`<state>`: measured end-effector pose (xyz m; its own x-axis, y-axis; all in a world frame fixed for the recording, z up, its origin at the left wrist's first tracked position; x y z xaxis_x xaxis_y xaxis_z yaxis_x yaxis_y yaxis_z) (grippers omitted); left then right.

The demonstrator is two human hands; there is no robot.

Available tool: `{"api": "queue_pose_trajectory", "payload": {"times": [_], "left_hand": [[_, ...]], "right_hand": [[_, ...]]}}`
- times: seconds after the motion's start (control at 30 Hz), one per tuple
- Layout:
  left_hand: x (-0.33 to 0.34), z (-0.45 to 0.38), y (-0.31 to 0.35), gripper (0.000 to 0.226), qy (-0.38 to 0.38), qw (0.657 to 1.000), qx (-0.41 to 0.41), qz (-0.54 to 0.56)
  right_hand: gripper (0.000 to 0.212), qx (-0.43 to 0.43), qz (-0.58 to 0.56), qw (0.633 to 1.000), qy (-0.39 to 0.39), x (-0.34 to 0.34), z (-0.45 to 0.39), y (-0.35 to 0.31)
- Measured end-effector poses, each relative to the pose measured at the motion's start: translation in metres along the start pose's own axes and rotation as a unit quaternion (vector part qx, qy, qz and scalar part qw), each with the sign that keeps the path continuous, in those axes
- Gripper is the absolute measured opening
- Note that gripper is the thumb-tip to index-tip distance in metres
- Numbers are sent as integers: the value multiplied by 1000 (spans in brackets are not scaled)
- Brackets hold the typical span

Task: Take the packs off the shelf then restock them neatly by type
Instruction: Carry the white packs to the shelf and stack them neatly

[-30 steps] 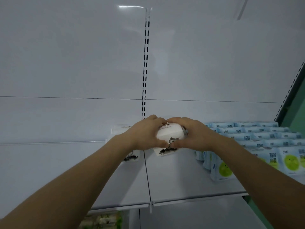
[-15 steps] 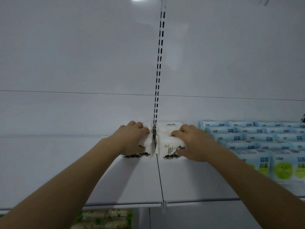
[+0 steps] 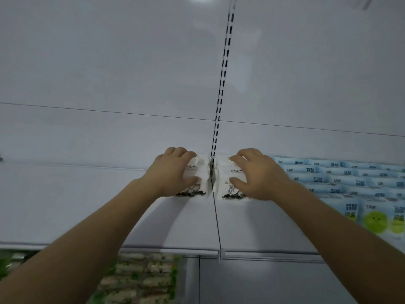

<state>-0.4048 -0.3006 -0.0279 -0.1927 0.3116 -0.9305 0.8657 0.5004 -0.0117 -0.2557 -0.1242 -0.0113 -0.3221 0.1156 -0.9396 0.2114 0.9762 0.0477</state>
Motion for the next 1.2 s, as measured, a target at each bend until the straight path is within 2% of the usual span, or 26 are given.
{"api": "queue_pose_trajectory", "payload": {"times": [0.13, 0.3, 0.47, 0.73, 0.97, 1.2], "left_hand": [[-21, 32, -18, 63, 23, 997, -70, -18], [-51, 95, -55, 63, 58, 979, -188, -52], [-82, 192, -103, 66, 49, 943, -312, -108], [-140, 365, -164, 67, 32, 874, -458, -159], [-179, 511, -214, 66, 22, 817, -550, -172], [-167, 643, -258, 65, -31, 770, -619, -150]], "right_hand": [[63, -74, -8, 997, 19, -10, -21, -41], [64, -156, -50, 986, 36, -8, -43, -119], [68, -255, -92, 962, 24, 2, -50, -229], [70, -404, -130, 905, 22, -7, -36, -433], [61, -483, -145, 863, 23, -11, -5, -602], [71, -543, -148, 826, -33, 37, 28, -741]]}}
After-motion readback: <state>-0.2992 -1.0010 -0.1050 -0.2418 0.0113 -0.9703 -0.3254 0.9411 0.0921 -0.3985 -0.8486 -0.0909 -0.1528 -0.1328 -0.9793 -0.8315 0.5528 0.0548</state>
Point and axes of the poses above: each hand's wrist, its own z-axis away from the middle knuckle, its own x-axis out of the palm, y = z × x, the point moved 4 cm from there along -z, towards the middle knuckle, and after that the axes turned 6 degrees about -z, right-handed, at the moved point
